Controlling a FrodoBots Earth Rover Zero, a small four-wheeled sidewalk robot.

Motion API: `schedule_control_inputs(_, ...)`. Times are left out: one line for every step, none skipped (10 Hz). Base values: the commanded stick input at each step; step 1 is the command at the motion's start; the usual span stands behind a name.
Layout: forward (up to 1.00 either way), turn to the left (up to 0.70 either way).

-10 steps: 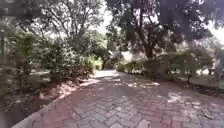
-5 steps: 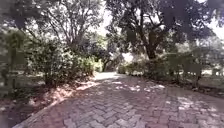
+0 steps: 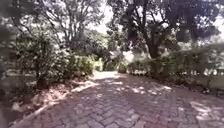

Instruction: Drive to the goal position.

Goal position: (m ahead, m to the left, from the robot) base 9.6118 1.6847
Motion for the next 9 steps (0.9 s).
schedule_control_inputs(0.7, 0.0)
schedule_control_inputs(0.7, 0.0)
schedule_control_inputs(0.7, 0.0)
schedule_control_inputs(0.7, 0.0)
schedule_control_inputs(0.7, 0.0)
schedule_control_inputs(0.7, 0.0)
schedule_control_inputs(0.7, 0.0)
schedule_control_inputs(0.7, 0.0)
schedule_control_inputs(0.7, 0.0)
